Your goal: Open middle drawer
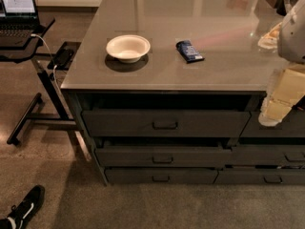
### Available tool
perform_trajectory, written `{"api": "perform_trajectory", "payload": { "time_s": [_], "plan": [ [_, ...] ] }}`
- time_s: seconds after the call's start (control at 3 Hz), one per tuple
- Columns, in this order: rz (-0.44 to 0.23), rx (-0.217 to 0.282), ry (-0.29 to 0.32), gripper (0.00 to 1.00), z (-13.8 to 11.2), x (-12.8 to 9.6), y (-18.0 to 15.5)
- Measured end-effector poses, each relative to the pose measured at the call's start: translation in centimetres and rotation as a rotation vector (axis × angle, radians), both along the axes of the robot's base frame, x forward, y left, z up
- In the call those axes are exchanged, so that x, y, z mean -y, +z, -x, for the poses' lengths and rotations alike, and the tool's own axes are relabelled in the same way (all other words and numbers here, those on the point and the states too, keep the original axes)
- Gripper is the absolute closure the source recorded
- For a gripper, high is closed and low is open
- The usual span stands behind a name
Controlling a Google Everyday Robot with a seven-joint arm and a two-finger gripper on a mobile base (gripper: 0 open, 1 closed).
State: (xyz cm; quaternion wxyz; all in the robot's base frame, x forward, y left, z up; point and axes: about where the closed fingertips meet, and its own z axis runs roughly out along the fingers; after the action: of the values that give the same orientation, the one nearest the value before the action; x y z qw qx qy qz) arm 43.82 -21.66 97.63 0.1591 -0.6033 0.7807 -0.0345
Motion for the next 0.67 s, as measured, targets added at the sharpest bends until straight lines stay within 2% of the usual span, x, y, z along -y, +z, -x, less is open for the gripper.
{"api": "perform_trajectory", "payload": {
  "time_s": [0.33,0.67],
  "plan": [
    [-0.009,0.009,0.005,0.0,0.0,0.0,-0.3],
    [-0.051,-0.008,0.019,0.0,0.2,0.1,-3.2]
  ]
}}
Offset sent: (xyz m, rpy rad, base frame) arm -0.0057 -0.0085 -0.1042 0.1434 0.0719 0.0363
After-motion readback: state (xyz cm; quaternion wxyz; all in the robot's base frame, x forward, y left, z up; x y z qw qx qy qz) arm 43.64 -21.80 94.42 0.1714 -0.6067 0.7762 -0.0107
